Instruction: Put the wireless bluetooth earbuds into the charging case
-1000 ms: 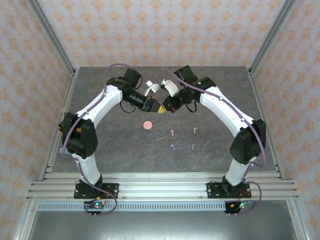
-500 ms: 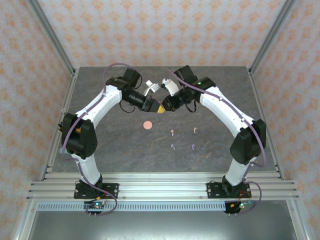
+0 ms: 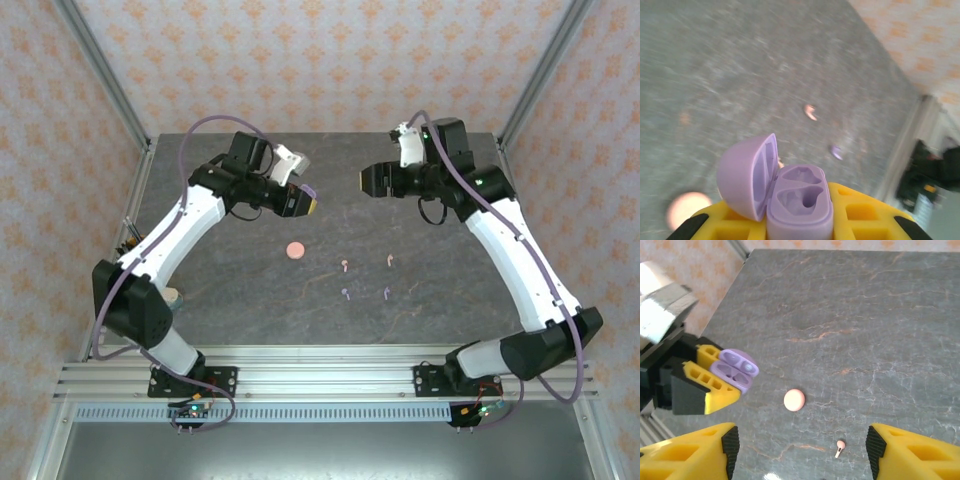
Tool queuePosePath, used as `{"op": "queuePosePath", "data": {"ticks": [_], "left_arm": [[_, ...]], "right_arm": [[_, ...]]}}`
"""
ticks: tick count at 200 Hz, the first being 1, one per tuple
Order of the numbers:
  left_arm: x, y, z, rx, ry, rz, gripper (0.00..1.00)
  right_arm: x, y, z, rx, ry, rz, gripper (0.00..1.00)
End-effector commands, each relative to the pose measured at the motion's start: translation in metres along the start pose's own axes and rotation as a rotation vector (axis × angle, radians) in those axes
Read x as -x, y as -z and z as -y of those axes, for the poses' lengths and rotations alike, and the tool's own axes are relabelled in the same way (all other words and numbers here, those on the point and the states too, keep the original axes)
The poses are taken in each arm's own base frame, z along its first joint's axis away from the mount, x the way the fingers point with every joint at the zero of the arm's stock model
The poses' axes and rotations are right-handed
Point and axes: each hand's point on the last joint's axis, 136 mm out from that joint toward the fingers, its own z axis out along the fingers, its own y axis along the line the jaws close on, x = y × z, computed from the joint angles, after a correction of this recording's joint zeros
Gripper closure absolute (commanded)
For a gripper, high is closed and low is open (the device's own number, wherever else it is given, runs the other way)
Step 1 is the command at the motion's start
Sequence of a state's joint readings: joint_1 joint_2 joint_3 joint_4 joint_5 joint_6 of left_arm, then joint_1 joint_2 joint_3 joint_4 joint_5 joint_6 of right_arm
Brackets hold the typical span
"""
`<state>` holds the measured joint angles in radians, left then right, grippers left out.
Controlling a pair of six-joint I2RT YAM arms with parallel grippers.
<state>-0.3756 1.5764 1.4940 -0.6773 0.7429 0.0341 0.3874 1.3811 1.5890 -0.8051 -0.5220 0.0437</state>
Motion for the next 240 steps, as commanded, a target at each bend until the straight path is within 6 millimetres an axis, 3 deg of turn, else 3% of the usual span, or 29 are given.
{"op": "queuePosePath", "data": {"ticks": [1,28,51,73,96,134,156,166,200,240], "left_arm": [[0.021,0.007,-0.027,0.294,-0.068,0.129,1.00],[0.027,0.010,-0.044,0.550,-0.161,0.321,1.00],[0.011,0.017,-0.067,0.758,-0.122,0.501,1.00],[-0.003,0.019,-0.077,0.765,-0.037,0.652,1.00],[-0.005,0.026,-0.061,0.638,-0.057,0.853,1.00],[0.006,0.044,0.003,0.391,-0.273,0.946,1.00],[0.007,0.060,0.029,0.310,-0.332,0.976,1.00],[0.007,0.067,0.034,0.317,-0.339,0.994,1.00],[0.006,0.070,0.018,0.422,-0.263,0.974,1.00],[0.002,0.058,0.058,0.224,-0.424,0.921,1.00]], "right_arm": [[-0.025,-0.022,0.036,-0.136,-0.209,-0.039,0.32],[-0.058,-0.039,0.055,-0.185,-0.326,-0.082,0.32],[-0.092,-0.057,0.068,-0.231,-0.398,-0.145,0.33],[-0.122,-0.070,0.077,-0.304,-0.403,-0.195,0.32],[-0.146,-0.076,0.082,-0.384,-0.385,-0.259,0.30],[-0.165,-0.085,0.069,-0.279,-0.396,-0.293,0.34],[-0.172,-0.085,0.065,-0.255,-0.385,-0.324,0.37],[-0.174,-0.086,0.064,-0.251,-0.378,-0.332,0.37],[-0.173,-0.086,0.062,-0.234,-0.377,-0.319,0.38],[-0.178,-0.087,0.056,-0.198,-0.359,-0.358,0.38]]}}
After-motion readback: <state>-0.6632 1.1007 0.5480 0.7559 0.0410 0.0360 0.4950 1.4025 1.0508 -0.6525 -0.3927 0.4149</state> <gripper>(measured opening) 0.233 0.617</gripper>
